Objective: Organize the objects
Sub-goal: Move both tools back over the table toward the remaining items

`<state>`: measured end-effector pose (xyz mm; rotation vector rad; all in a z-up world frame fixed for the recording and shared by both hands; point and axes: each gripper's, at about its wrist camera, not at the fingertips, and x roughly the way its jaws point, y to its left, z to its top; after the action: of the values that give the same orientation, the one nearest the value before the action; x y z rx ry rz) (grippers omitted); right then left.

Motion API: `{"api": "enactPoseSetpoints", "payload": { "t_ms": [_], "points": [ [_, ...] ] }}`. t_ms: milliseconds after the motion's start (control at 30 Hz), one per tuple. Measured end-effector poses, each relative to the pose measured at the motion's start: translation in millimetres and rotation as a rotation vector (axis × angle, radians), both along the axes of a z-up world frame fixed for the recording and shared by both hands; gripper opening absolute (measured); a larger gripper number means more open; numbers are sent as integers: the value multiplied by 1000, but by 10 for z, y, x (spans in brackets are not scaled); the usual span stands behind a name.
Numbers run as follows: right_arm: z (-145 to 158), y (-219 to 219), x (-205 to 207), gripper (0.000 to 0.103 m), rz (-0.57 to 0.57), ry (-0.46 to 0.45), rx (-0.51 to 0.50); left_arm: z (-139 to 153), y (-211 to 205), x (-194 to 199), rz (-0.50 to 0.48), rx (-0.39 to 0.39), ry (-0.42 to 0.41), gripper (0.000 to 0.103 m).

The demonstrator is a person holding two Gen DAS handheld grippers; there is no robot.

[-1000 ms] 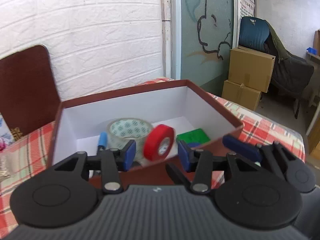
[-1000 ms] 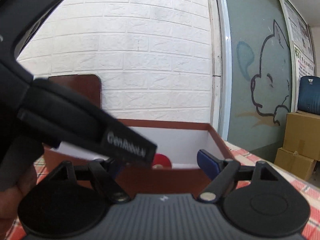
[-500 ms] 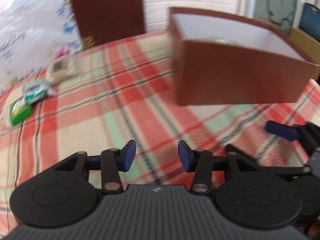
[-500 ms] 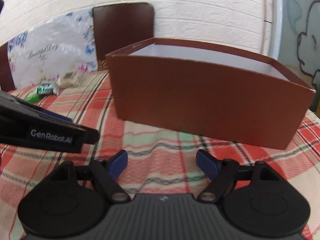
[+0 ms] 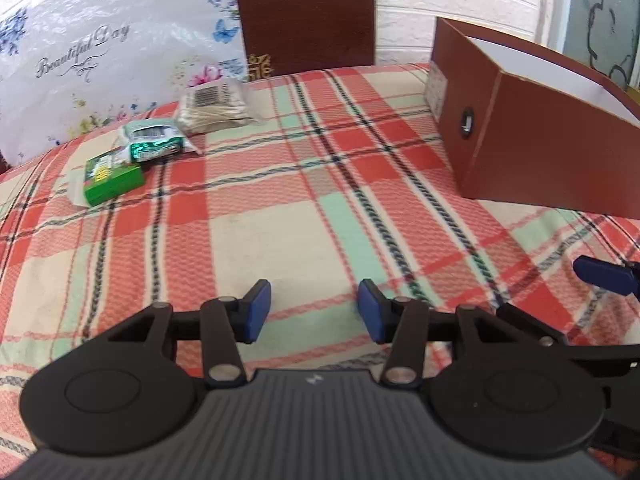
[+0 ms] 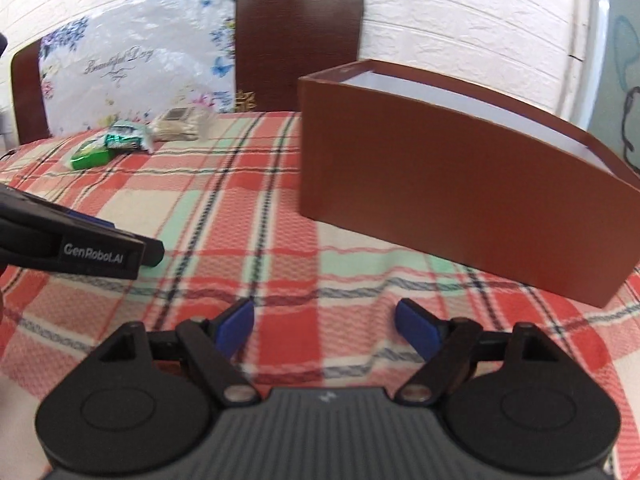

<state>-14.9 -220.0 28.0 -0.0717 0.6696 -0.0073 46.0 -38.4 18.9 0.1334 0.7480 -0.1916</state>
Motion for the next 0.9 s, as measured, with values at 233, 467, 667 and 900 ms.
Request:
{"api": "enactPoseSetpoints", "payload": {
  "t_ms": [233, 467, 667, 900],
  "points": [
    [1, 287, 65, 80, 59, 13, 36, 8, 313, 45, 69, -5, -2, 51],
    [-13, 613, 71, 80, 146, -1, 22, 39, 517, 40, 105, -28, 27, 51],
    [-30, 556, 105, 84, 143, 7, 68, 49, 562, 36, 105, -49, 47, 54],
    [-42, 559, 103, 85, 144, 4, 72, 52, 554, 31, 106, -51, 64, 60]
  ]
}}
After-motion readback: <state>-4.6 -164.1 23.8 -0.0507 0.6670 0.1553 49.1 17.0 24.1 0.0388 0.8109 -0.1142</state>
